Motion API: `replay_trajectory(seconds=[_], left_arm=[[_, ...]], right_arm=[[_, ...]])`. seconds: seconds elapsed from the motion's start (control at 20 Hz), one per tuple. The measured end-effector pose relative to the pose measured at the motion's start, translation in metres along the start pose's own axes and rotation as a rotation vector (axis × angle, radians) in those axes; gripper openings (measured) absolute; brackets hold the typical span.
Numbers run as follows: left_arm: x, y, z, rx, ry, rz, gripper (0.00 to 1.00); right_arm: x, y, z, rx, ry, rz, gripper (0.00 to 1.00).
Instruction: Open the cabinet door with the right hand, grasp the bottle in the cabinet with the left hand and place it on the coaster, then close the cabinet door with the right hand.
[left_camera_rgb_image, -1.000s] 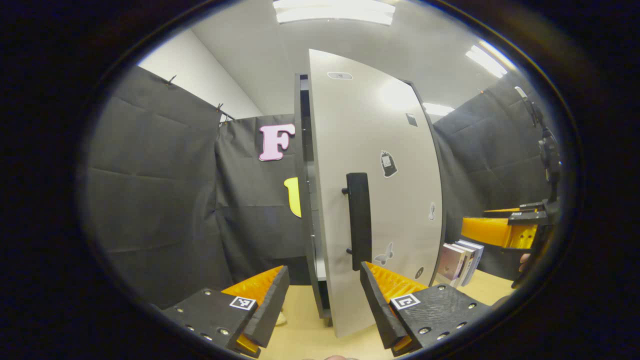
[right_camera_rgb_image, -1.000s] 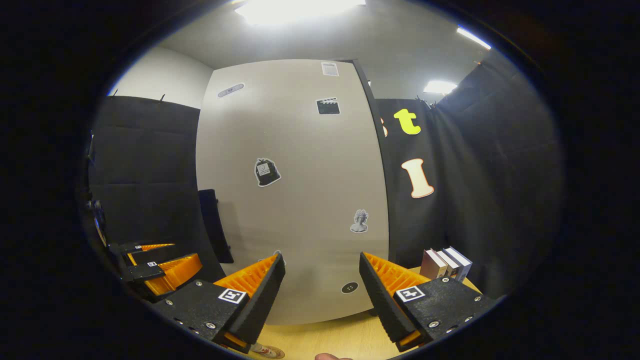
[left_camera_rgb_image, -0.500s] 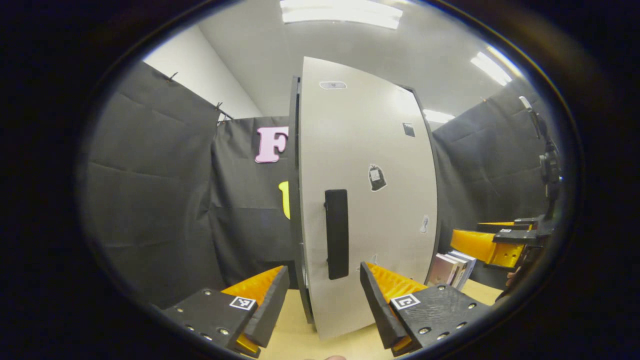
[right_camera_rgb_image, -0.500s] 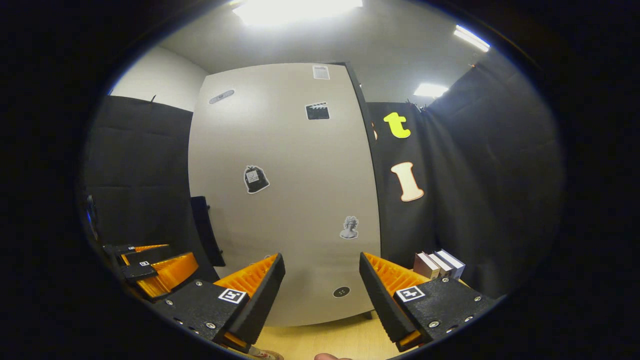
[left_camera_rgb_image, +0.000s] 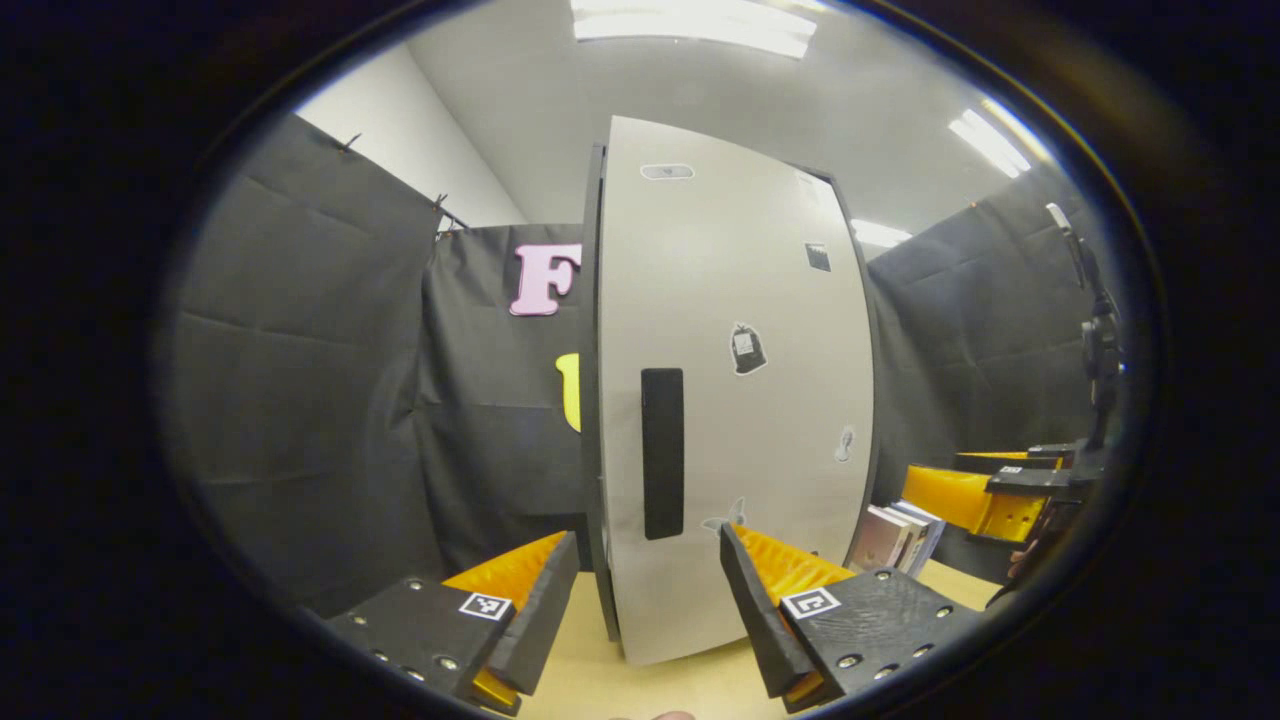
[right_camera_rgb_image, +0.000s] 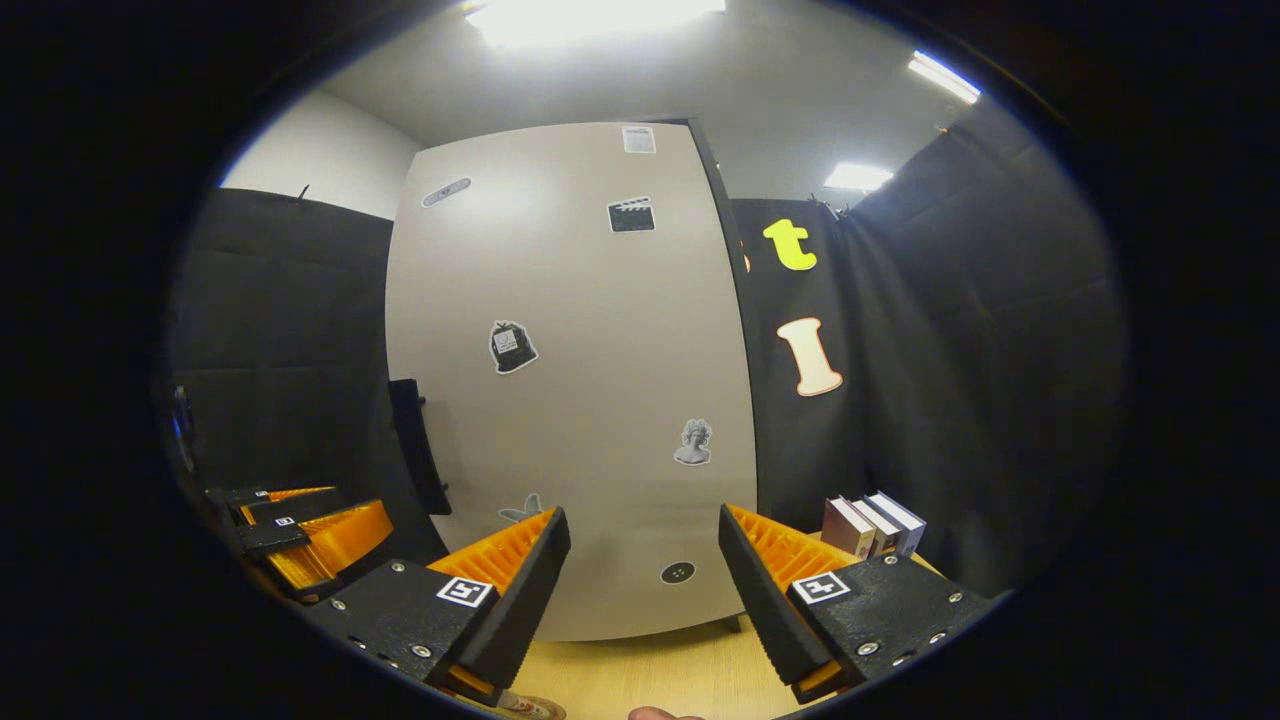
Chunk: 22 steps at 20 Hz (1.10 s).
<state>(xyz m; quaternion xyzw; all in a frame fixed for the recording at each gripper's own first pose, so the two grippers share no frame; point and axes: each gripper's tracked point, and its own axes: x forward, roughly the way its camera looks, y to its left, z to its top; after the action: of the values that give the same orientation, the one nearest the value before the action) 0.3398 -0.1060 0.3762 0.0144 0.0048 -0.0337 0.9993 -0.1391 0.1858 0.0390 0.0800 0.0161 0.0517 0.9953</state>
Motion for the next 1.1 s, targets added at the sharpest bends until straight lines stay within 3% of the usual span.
replay_trajectory(seconds=[0.15,0.2,0.5,0.55,0.65,0.7,0.8,0.85,0.95,1.0,1.1], left_arm=[[0.006,0.002,0.000,-0.014,-0.008,0.001,0.82],[0.008,0.002,0.000,-0.016,-0.009,0.001,0.87],[0.012,-0.007,0.004,-0.011,-0.011,-0.030,0.87],[0.012,-0.009,0.004,-0.008,-0.013,-0.034,0.82],[0.013,-0.012,0.007,-0.009,-0.021,-0.046,0.87],[0.013,-0.013,0.008,-0.013,-0.024,-0.053,0.82],[0.014,-0.013,0.011,-0.014,-0.037,-0.055,0.82],[0.014,-0.014,0.013,-0.016,-0.046,-0.058,0.87],[0.016,-0.017,0.018,-0.019,-0.055,-0.067,0.82],[0.016,-0.017,0.018,-0.019,-0.061,-0.069,0.87],[0.016,-0.020,0.021,-0.028,-0.078,-0.077,0.87]], right_arm=[[-0.004,-0.003,0.001,0.000,-0.006,-0.006,0.93],[-0.004,-0.004,0.001,-0.003,-0.006,-0.010,0.93],[-0.006,-0.008,0.003,-0.005,-0.013,-0.019,0.93],[-0.005,-0.009,0.003,-0.004,-0.014,-0.022,0.93],[-0.005,-0.011,0.003,-0.004,-0.013,-0.025,0.93],[-0.006,-0.012,0.003,-0.001,-0.012,-0.027,0.93],[-0.006,-0.013,0.004,0.003,-0.015,-0.032,0.93],[-0.006,-0.015,0.006,0.001,-0.021,-0.038,0.93],[-0.007,-0.016,0.012,-0.004,-0.042,-0.043,0.93],[-0.006,-0.017,0.015,-0.012,-0.051,-0.050,0.93],[-0.006,-0.017,0.017,-0.021,-0.063,-0.053,0.93]])
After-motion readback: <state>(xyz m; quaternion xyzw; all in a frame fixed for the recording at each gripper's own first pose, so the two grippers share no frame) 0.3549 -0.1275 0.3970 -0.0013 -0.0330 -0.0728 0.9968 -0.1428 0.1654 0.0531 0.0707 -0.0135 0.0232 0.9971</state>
